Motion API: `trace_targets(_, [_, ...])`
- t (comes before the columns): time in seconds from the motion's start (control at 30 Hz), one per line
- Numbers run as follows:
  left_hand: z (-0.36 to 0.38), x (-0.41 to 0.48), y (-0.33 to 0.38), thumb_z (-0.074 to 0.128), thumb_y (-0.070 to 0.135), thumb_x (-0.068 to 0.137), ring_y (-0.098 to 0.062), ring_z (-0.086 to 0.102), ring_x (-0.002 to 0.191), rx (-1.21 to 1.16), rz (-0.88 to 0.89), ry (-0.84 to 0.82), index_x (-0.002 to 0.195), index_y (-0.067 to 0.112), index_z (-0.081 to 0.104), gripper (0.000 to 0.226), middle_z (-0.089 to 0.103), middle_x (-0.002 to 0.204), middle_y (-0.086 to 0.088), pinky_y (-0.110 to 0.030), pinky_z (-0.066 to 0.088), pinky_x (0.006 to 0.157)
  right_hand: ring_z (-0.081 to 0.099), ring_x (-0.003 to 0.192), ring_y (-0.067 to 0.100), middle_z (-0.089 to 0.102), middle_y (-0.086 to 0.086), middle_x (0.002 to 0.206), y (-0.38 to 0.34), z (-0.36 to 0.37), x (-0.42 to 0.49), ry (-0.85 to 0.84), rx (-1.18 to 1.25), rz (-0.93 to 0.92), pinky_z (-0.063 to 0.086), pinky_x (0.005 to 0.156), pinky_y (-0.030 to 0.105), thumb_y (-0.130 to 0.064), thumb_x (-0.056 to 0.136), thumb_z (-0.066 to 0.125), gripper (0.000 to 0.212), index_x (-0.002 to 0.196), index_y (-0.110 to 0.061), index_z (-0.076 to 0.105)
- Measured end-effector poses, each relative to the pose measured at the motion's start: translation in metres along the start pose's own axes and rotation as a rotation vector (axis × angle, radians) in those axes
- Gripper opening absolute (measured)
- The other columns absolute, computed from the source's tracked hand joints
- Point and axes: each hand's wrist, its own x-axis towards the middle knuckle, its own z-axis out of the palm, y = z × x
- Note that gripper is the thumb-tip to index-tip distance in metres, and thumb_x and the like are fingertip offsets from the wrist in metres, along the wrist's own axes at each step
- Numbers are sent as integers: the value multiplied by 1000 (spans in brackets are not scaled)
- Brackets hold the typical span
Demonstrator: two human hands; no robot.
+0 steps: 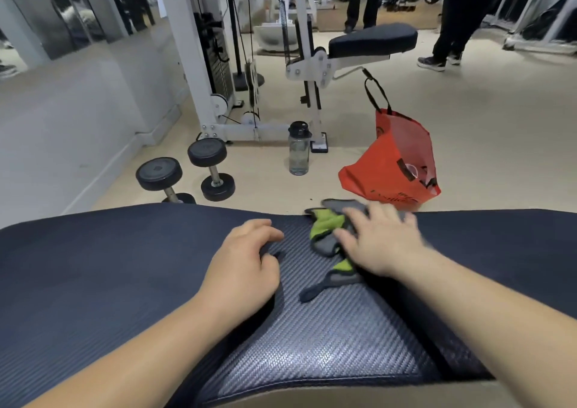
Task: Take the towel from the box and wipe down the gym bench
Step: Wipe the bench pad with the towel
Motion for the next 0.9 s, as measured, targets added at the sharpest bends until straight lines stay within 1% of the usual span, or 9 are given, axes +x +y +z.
trace_targets(0.1, [12, 5, 11, 53, 10, 90, -5, 38, 140, 17, 56, -44, 126, 28, 68, 43, 50, 150, 13, -17, 28, 107, 28, 144, 35, 35, 11, 151, 23, -2, -2, -28, -20, 162, 28, 112, 66, -68, 99, 23, 63, 153, -35, 33])
trace_targets(0.2, [26, 13, 28, 54, 10, 89, -9, 39, 141, 56, 146, -90, 127, 26, 68, 43, 52, 150, 8, -13, 26, 107, 30, 140, 36, 35, 11, 148, 8, 4, -38, -2, -39, 2, 32, 109, 64, -69, 98, 26, 62, 147, -33, 35])
trace_targets(0.3, [39, 24, 46, 55, 8, 87, -13, 42, 140, 80, 212, -124, 124, 23, 70, 43, 55, 147, 5, -14, 28, 106, 35, 137, 33, 39, 6, 145, 17, 13, -63, 30, 13, -180, 34, 110, 53, -80, 84, 14, 77, 147, -43, 35])
trace_targets(0.4, [54, 33, 64, 56, 8, 85, -16, 44, 139, 101, 265, -167, 125, 23, 70, 45, 55, 147, 4, -19, 30, 108, 40, 133, 31, 45, 3, 138, 78, 23, -46, 113, 63, 7, 35, 112, 50, -82, 84, 16, 74, 144, -47, 40])
trace_targets(0.53, [80, 43, 94, 55, 10, 86, -18, 42, 141, 120, 334, -230, 131, 23, 65, 48, 52, 150, 4, -28, 34, 116, 32, 144, 37, 39, 12, 153, 158, 24, -43, 69, 57, 471, 16, 120, 65, -71, 97, 21, 65, 150, -38, 39])
trace_targets(0.63, [103, 51, 124, 53, 10, 85, -20, 44, 140, 118, 391, -283, 132, 21, 65, 50, 54, 148, 2, -31, 37, 116, 31, 145, 39, 37, 16, 154, 148, 27, -55, 64, -14, 351, 2, 121, 68, -70, 97, 20, 75, 158, -28, 31])
trace_targets(0.7, [119, 55, 139, 50, 11, 81, -22, 50, 134, 124, 440, -325, 128, 20, 67, 51, 59, 140, 0, -33, 42, 113, 38, 138, 37, 43, 14, 146, 139, 28, -62, 87, 35, 113, 15, 122, 56, -78, 88, 19, 86, 158, -31, 35])
trace_targets(0.77, [131, 62, 150, 44, 16, 76, -23, 53, 129, 134, 470, -350, 124, 21, 68, 53, 62, 133, 1, -36, 46, 109, 41, 134, 31, 46, 5, 140, 156, 27, -61, 108, 155, -5, 28, 117, 45, -82, 82, 25, 83, 153, -43, 42])
trace_targets(0.9, [150, 76, 165, 44, 24, 80, -21, 54, 127, 169, 505, -359, 130, 23, 62, 54, 62, 133, 4, -40, 47, 108, 38, 139, 25, 45, -4, 146, 229, 34, -51, 199, 281, 234, 35, 115, 44, -73, 92, 45, 58, 145, -50, 49])
